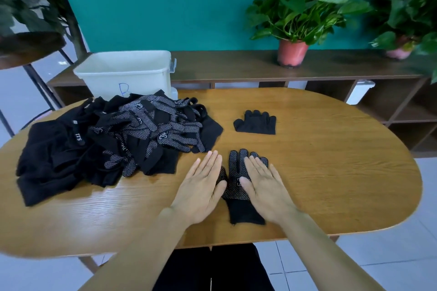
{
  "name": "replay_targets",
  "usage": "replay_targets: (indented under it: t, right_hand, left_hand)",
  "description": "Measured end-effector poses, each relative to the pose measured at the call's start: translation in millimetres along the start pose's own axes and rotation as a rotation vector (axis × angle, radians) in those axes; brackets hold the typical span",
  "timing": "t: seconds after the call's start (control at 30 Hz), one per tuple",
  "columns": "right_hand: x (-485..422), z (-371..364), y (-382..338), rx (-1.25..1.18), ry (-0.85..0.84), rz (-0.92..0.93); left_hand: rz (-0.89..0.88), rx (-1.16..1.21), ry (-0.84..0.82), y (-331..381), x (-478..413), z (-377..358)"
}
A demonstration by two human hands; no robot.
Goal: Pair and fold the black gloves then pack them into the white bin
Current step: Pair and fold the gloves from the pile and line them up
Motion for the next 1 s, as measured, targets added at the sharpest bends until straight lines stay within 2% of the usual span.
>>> replay_targets:
  t: [0.13, 0.27, 0.37, 0.53, 0.67, 0.8, 0.9, 1.0]
  right_hand:
    - [-4, 14, -28, -0.033, 0.210, 0.132]
    - [-10, 20, -63, 0.062, 0.471, 0.292]
    - [-18, 17, -85, 0.101, 0.565, 0.399]
    - [-36, 12, -124, 0.113, 0.587, 0.519]
    - [-58, -6, -147, 0.183, 0.501, 0.550]
    - [-86, -31, -146, 0.245, 0.370, 0.470]
    - [-101, -34, -145, 0.223, 0.381, 0.419]
    - [-110, -37, -149, 0.206, 0.373, 0.444]
  left_hand:
    - [0.018, 0.011, 0.131, -29, 22, 22]
    - [0.063, 0.000, 0.201, -64, 50, 38]
    - [0.102, -0.034, 0.253, -89, 68, 51]
    - [0.128, -0.062, 0.382, -126, 84, 67]
    - [0.071, -0.101, 0.485, -141, 86, 66]
    - [0.013, -0.102, 0.513, -145, 82, 50]
    - [-0.012, -0.106, 0.521, -144, 70, 41]
    - [-0.021, -0.142, 0.496, -142, 55, 32]
Point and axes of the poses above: each hand's wrist, its own x-axis away from the middle knuckle, its own z-axis out of the back of the hand, y = z × x, the point moved 6 cm from there along -x, towards the middle knuckle, and after that the axes turned 4 degrees about -x, right-handed, at the moved point
